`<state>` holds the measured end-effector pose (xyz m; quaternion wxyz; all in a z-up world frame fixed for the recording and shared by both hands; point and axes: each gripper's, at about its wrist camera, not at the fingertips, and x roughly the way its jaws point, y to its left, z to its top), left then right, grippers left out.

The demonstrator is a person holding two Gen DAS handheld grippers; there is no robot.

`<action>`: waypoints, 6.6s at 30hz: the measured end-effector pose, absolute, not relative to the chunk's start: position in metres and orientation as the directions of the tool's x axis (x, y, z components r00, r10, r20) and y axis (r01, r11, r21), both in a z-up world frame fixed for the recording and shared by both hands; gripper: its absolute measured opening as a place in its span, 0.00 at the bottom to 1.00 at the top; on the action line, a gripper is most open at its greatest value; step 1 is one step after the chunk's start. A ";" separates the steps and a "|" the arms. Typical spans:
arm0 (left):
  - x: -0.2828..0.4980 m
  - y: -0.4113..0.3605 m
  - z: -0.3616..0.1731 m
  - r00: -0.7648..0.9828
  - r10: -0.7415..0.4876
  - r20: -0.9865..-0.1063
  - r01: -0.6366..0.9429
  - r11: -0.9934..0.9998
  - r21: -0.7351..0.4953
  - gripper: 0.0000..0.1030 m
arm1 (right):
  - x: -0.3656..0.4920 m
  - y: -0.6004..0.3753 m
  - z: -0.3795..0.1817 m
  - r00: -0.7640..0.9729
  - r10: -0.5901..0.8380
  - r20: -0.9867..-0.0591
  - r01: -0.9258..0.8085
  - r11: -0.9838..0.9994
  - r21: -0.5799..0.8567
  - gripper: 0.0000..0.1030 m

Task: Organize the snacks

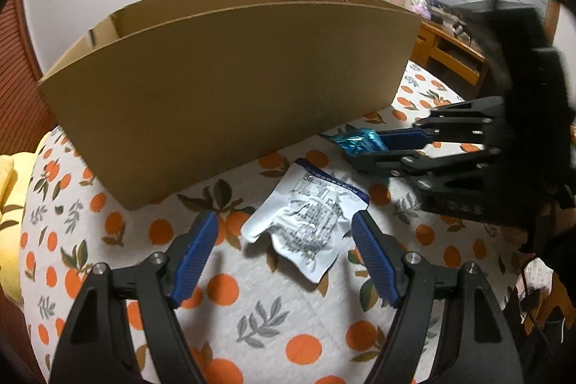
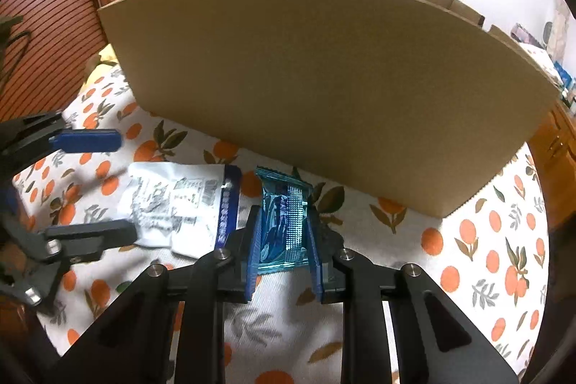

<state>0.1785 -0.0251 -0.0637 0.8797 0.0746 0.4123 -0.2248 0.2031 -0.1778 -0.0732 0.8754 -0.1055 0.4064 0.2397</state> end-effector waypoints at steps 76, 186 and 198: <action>0.166 -0.042 -0.048 0.581 -0.346 -0.737 0.502 0.865 -0.010 0.55 | 0.147 -0.218 -0.084 0.596 0.383 -0.706 -0.471 0.879 0.080 0.21; 0.213 0.018 0.060 0.761 -0.243 -0.602 0.261 0.963 -0.059 0.74 | 0.208 -0.205 0.055 0.780 0.300 -0.549 -0.341 0.940 0.028 0.59; 0.165 0.011 0.064 0.786 -0.222 -0.577 0.263 0.965 -0.013 0.91 | 0.164 -0.212 0.054 0.809 0.276 -0.520 -0.305 0.952 0.032 0.82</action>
